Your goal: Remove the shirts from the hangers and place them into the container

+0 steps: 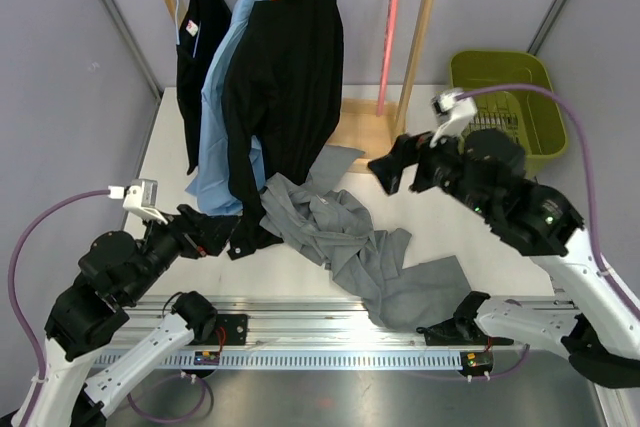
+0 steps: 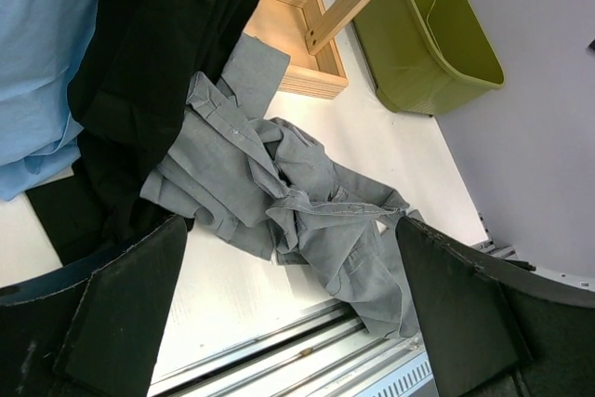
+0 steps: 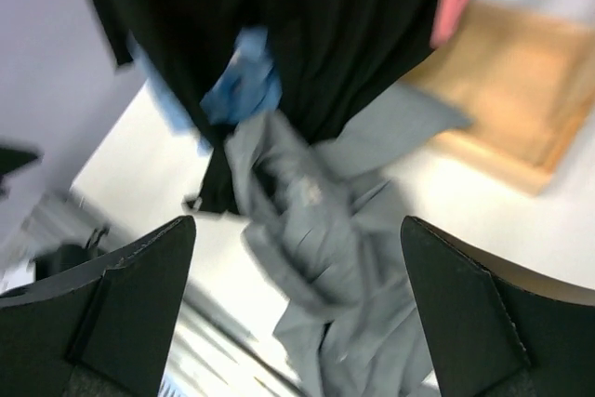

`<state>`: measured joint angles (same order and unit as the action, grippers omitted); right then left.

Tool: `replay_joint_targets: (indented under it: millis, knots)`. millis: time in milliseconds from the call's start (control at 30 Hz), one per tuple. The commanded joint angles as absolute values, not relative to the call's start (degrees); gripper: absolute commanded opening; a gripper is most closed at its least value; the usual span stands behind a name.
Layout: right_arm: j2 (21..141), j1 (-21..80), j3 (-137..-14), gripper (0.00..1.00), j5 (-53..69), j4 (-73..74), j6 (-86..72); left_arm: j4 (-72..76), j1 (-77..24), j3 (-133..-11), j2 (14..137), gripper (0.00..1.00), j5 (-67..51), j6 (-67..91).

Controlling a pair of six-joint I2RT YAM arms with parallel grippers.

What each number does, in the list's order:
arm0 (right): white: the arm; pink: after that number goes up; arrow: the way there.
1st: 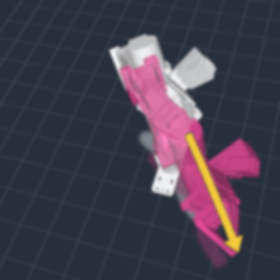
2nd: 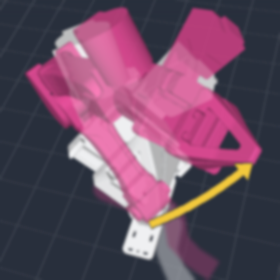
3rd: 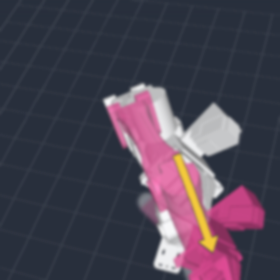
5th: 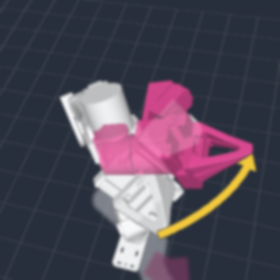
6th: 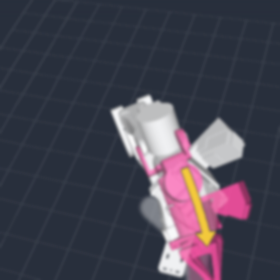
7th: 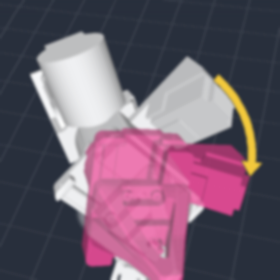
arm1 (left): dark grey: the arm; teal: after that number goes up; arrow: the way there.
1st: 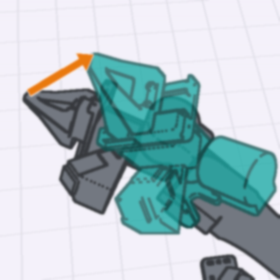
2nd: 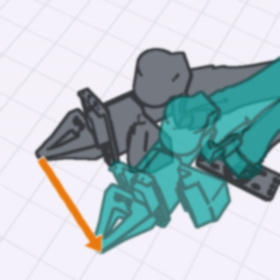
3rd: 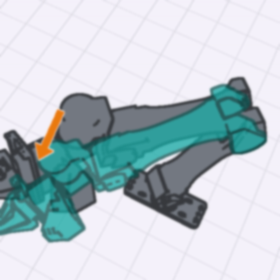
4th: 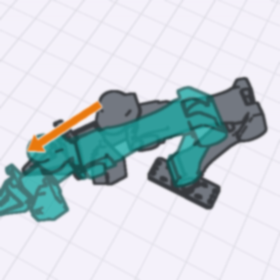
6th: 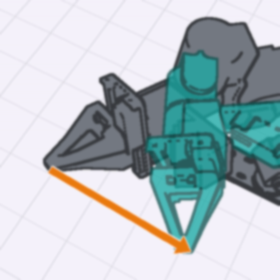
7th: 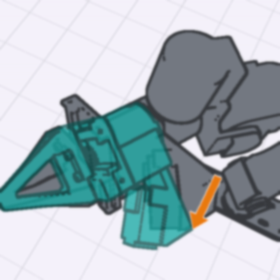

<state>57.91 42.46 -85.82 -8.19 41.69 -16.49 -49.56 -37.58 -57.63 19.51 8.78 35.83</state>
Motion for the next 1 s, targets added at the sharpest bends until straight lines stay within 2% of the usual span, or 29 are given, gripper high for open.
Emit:
replay_joint_targets:
  millis: [0, 133, 333, 533, 567, 667, 733, 867, 967]
  knots:
    - [60.29, 51.57, -81.13, 0.99, -12.99, 37.89, -20.47, -46.32, -37.71, -57.66, 21.01, 0.99, 7.21, 35.16]
    - [68.52, 62.90, -84.10, 0.99, -18.72, 36.04, -19.96, -46.41, -37.71, -58.01, 21.53, 0.99, 7.29, 35.07]
    - [83.37, 64.42, -99.55, 0.99, -23.55, 35.41, -15.91, -47.81, -37.71, -58.18, 20.04, 0.99, 8.00, 35.16]
    - [105.32, 64.25, -131.00, 0.99, -26.63, 44.01, -11.95, -49.22, -37.71, -57.75, 18.02, 0.99, 8.26, 35.42]
    - [108.43, 63.90, -140.88, 0.99, -26.02, 45.69, -11.87, -49.22, -37.71, -57.57, 17.84, 0.99, 8.09, 35.51]
    - [120.21, 62.41, -159.09, 0.99, -24.44, 50.88, -13.52, -49.57, -37.71, -57.31, 16.61, 0.99, 8.09, 35.86]
    - [123.75, 60.74, -161.19, 0.99, -23.29, 49.15, -15.37, -50.01, -37.71, -57.13, 15.91, 0.99, 8.26, 35.69]
    - [120.24, 58.63, -149.95, 1.00, -21.72, 39.39, -18.80, -51.06, -37.71, -57.04, 15.29, 0.99, 8.35, 35.33]
    - [122.86, 58.18, -153.95, 1.00, -21.53, 39.20, -19.34, -50.98, -37.71, -56.34, 15.12, 0.99, 7.74, 35.33]
